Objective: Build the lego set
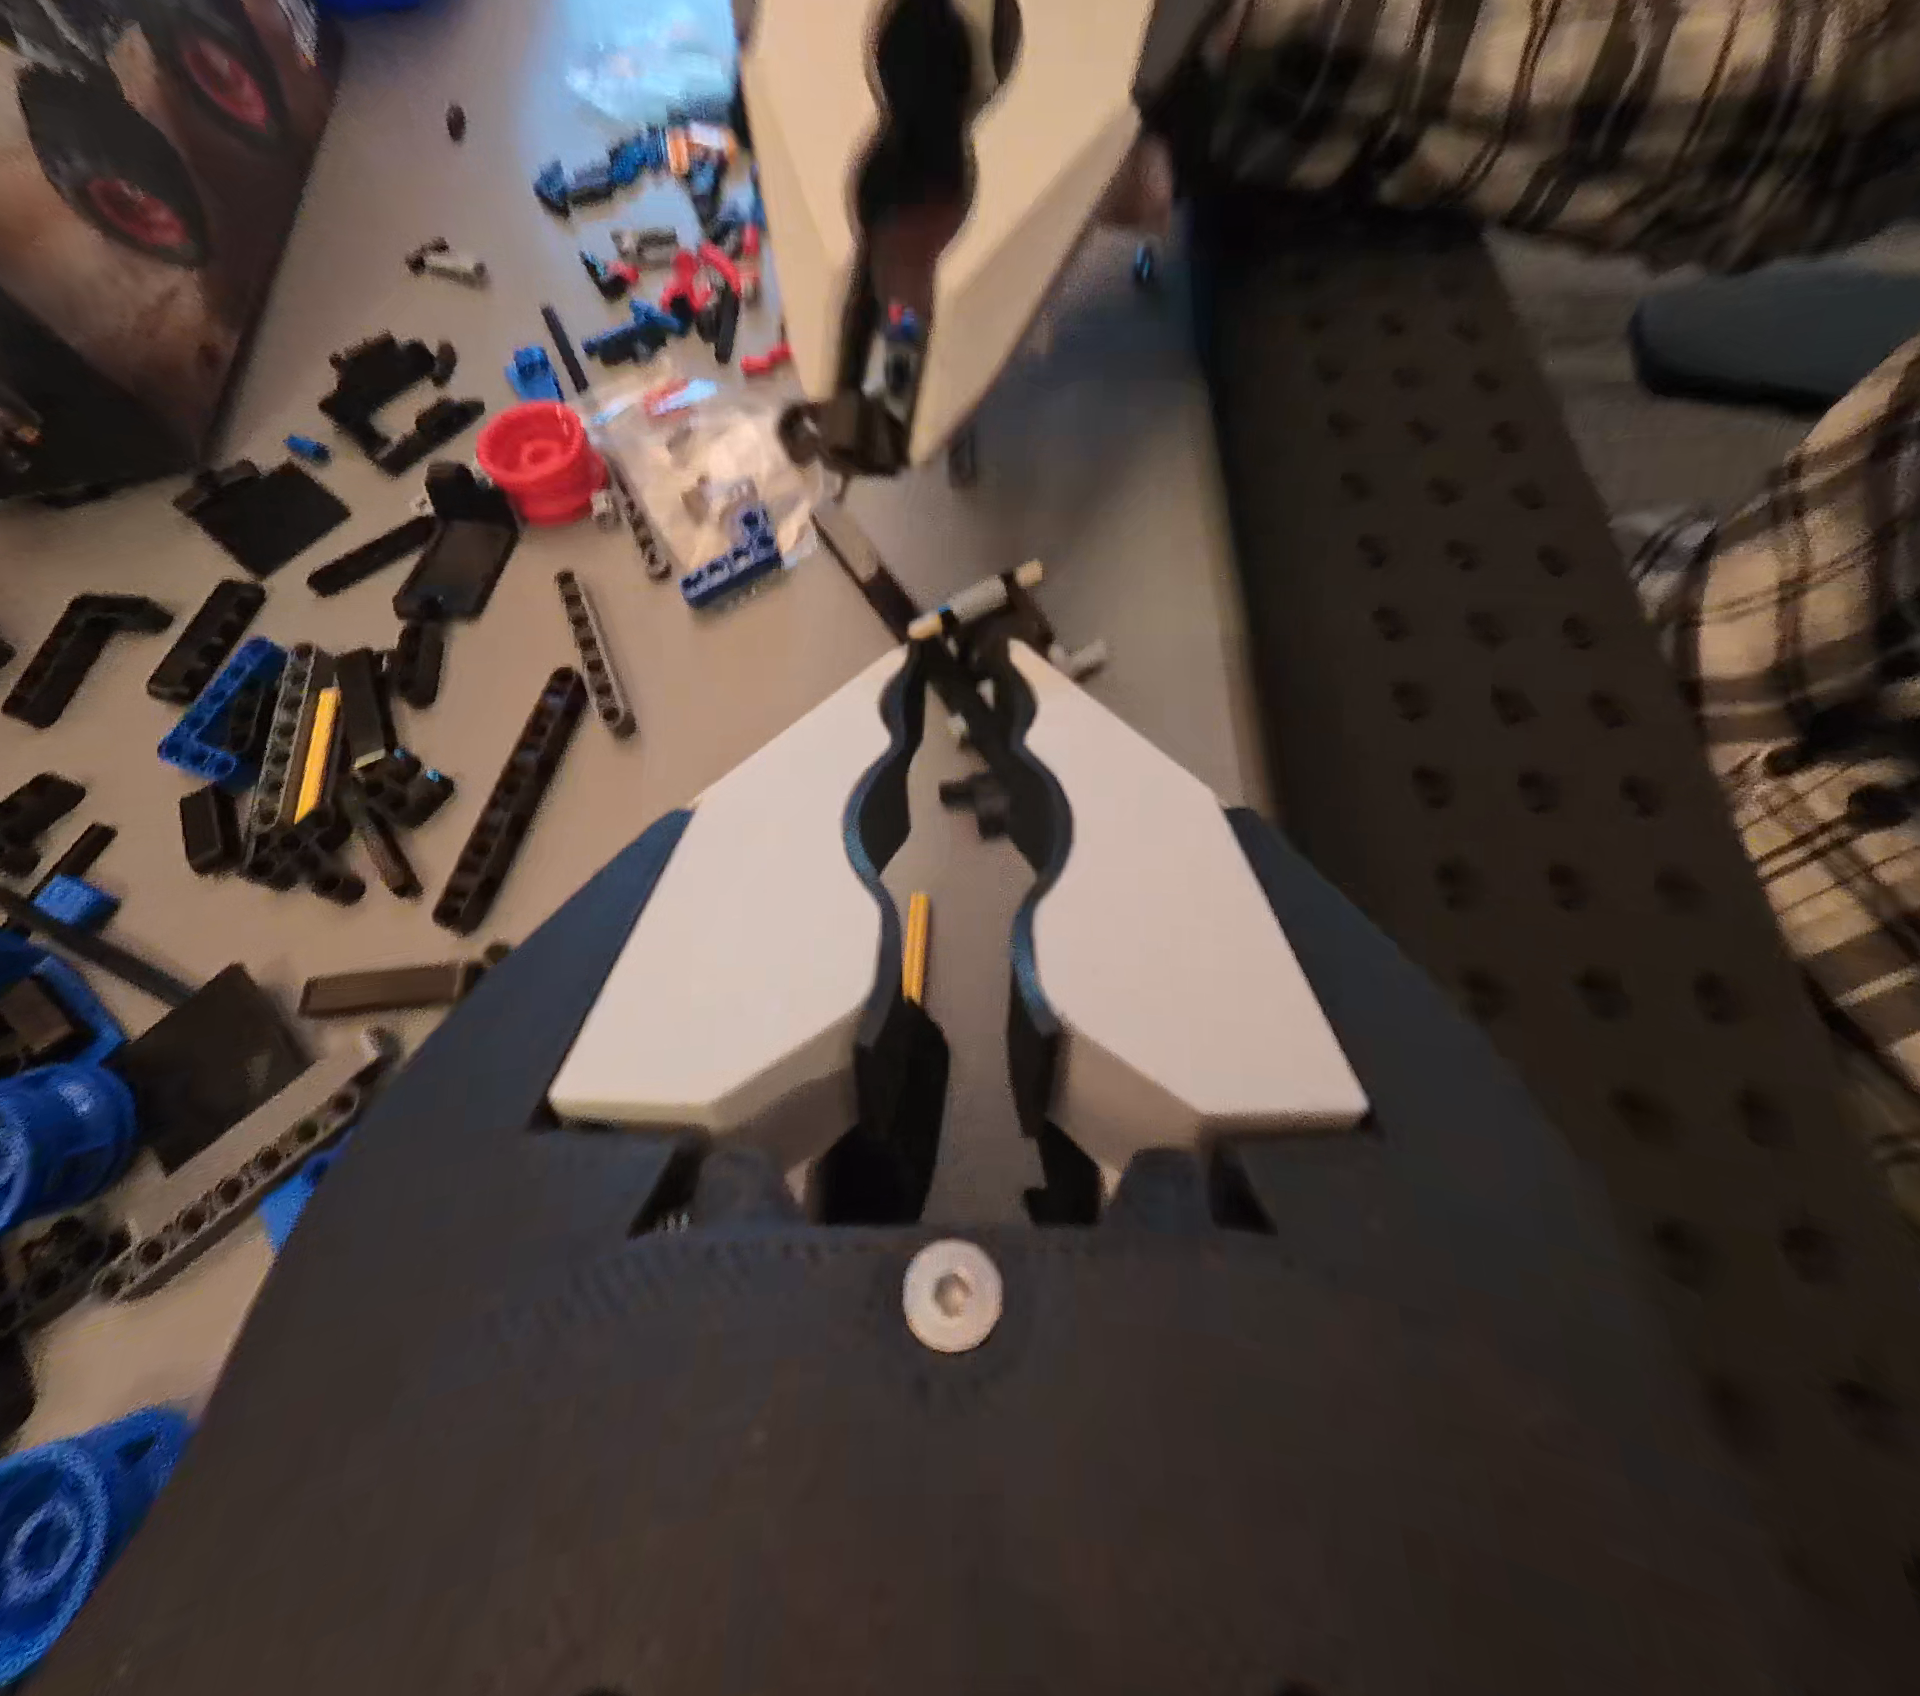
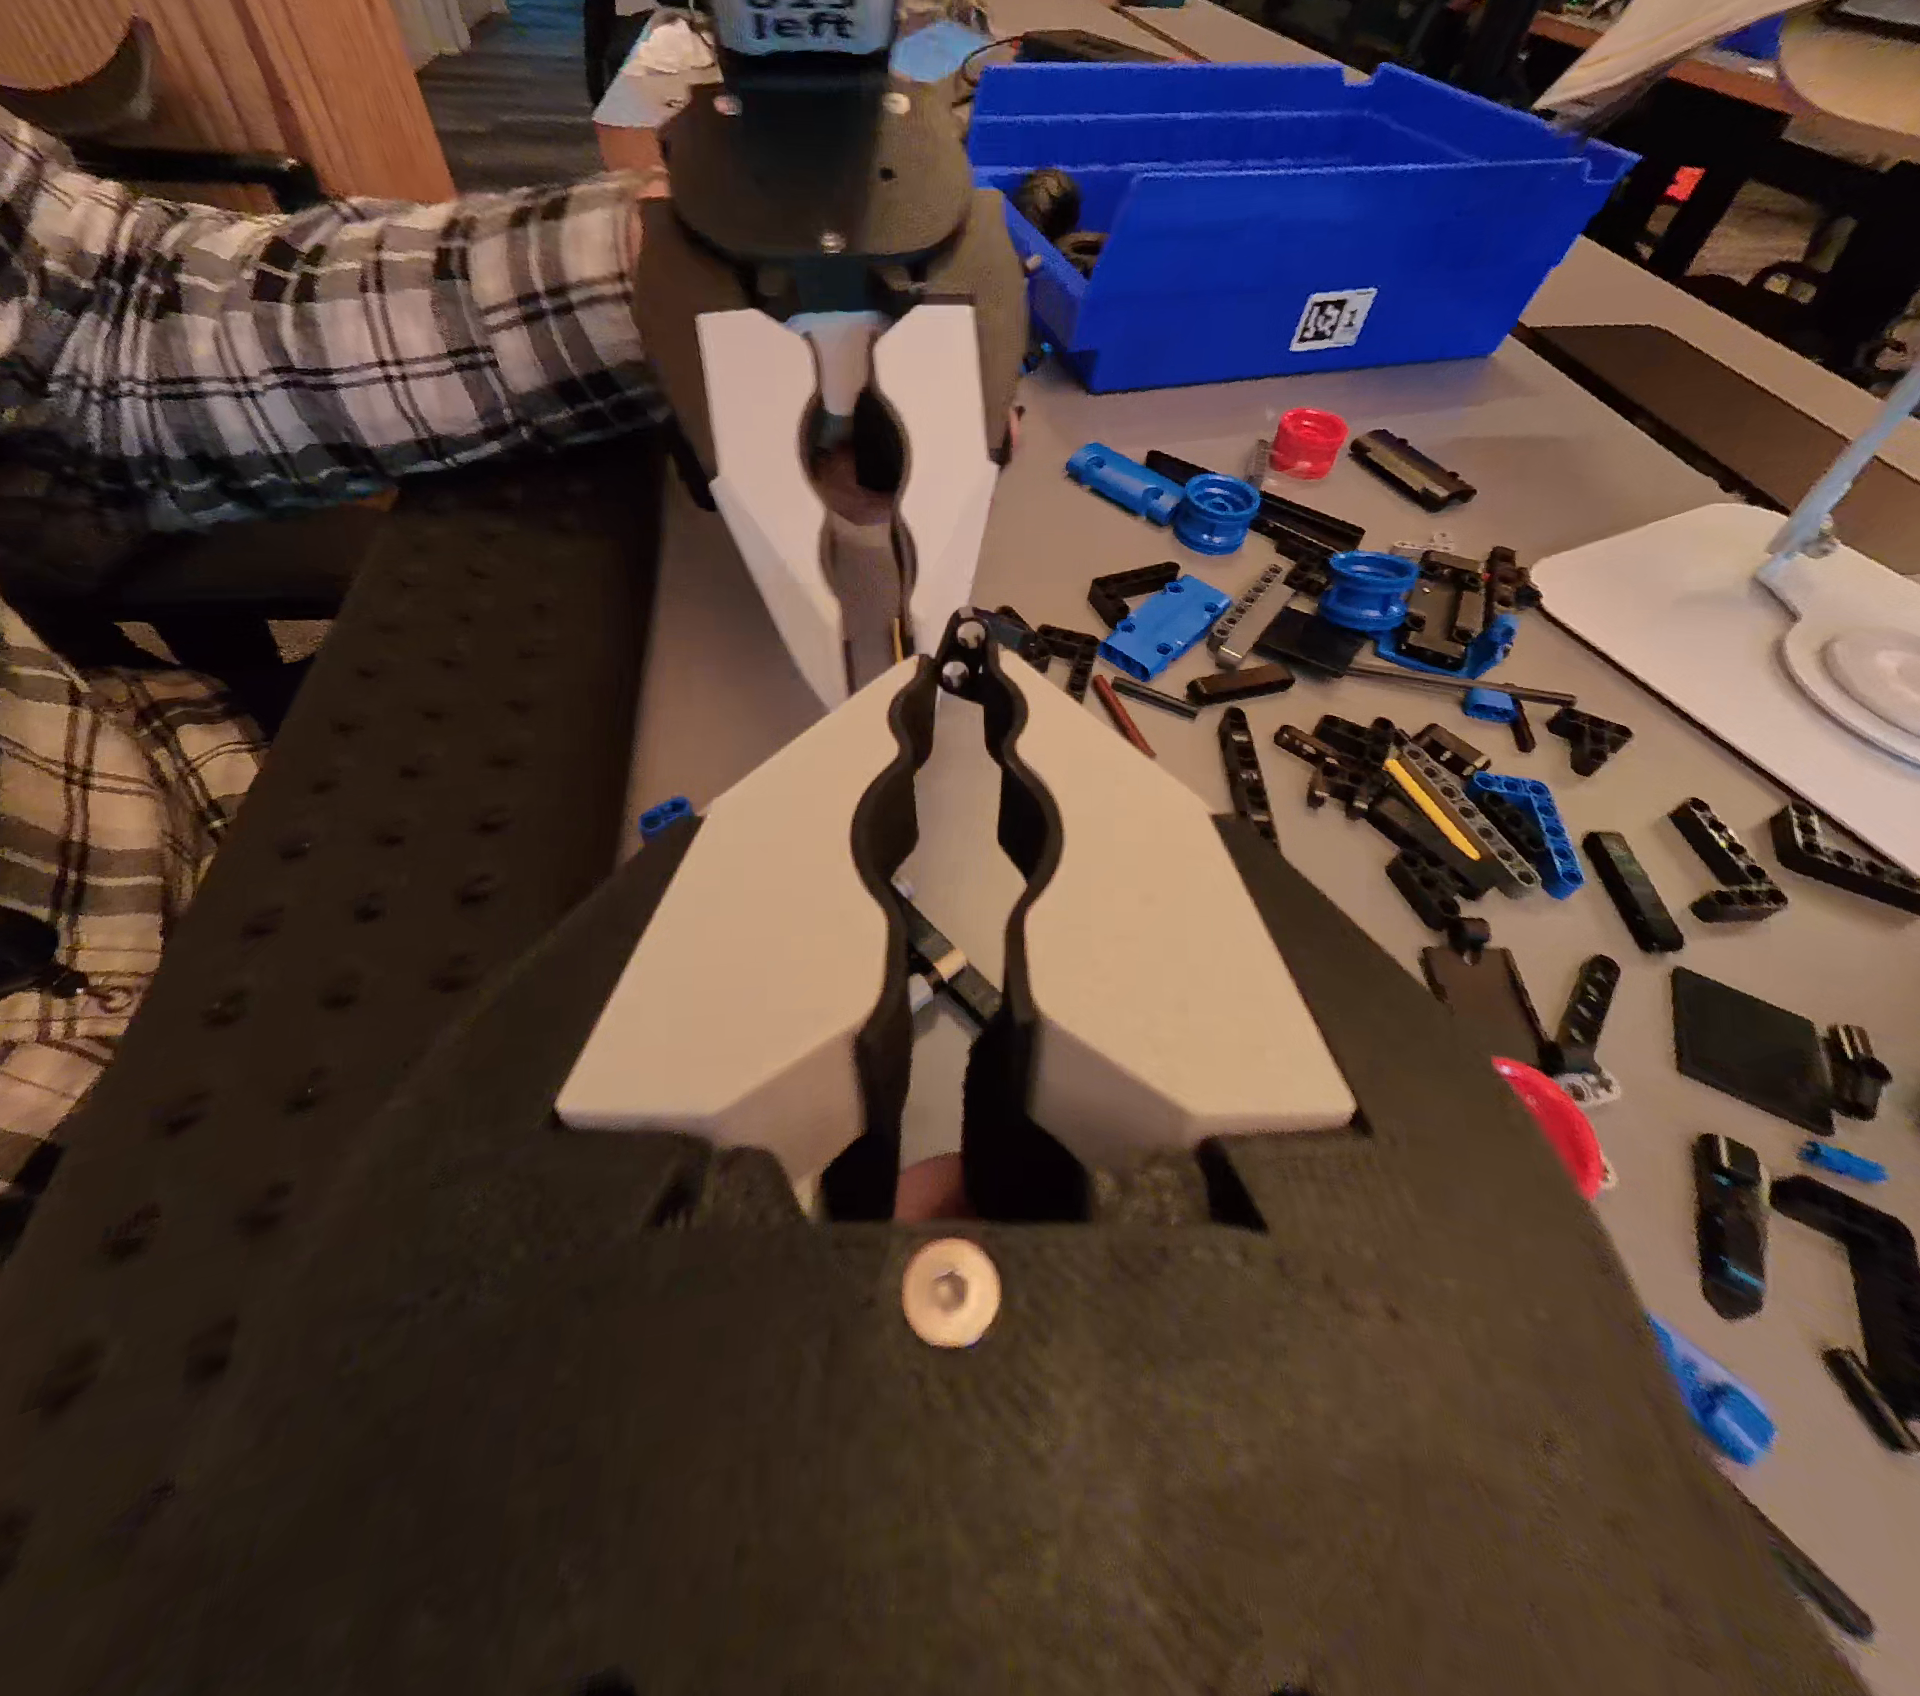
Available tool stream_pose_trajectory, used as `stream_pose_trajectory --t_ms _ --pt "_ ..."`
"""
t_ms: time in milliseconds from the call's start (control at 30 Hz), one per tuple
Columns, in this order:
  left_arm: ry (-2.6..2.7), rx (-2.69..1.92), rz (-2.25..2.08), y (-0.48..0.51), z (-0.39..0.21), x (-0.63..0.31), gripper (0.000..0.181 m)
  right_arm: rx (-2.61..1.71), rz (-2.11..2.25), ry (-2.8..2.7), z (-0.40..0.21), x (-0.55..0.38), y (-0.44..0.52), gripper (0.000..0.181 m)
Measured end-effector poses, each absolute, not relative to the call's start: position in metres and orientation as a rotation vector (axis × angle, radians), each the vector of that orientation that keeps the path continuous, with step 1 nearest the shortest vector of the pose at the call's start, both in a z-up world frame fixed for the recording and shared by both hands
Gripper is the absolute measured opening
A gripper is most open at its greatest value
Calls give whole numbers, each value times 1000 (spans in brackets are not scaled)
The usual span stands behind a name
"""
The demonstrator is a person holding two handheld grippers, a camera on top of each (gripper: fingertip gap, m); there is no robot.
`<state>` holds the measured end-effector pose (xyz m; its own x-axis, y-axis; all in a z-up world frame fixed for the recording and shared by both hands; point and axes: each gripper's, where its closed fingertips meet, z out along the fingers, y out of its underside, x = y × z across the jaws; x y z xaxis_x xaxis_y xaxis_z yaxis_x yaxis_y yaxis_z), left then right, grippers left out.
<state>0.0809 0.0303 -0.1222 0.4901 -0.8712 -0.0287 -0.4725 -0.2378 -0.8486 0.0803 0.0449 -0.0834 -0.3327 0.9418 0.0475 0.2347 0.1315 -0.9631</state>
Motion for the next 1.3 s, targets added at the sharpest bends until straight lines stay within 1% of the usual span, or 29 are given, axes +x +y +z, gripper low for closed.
stream_pose_trajectory --t_ms 200,300,367,567,633,733,800,1000,1233,1300 --pt "1293 -2084 -344 20 -165 69 17 -1203 1194 -1690 -93 81 58 8" --pt "1322 -2122 -311 20 -177 70 14 -1213 1199 -1688 -94 81 59 8" --pt "1324 -2126 -312 21 -180 72 6 -1212 1202 -1688 -94 81 59 8" --pt "1292 -2152 -332 25 -180 68 6 -1220 1217 -1676 -93 82 60 8" --pt "1287 -2160 -264 28 -180 61 6 -1227 1217 -1669 -93 83 63 8" --pt "1303 -2133 -186 32 -178 60 16 -1229 1222 -1663 -92 84 64 7" --pt "1326 -2110 -134 33 -177 63 18 -1230 1220 -1665 -93 83 64 8" --pt "1295 -2136 10 44 -179 59 7 -1229 1219 -1660 -92 84 65 7" --pt "1309 -2106 -13 46 -178 56 6 -1228 1223 -1654 -91 85 67 7" --pt "1266 -2093 -94 46 -174 60 6 -1227 1228 -1649 -90 85 67 7"
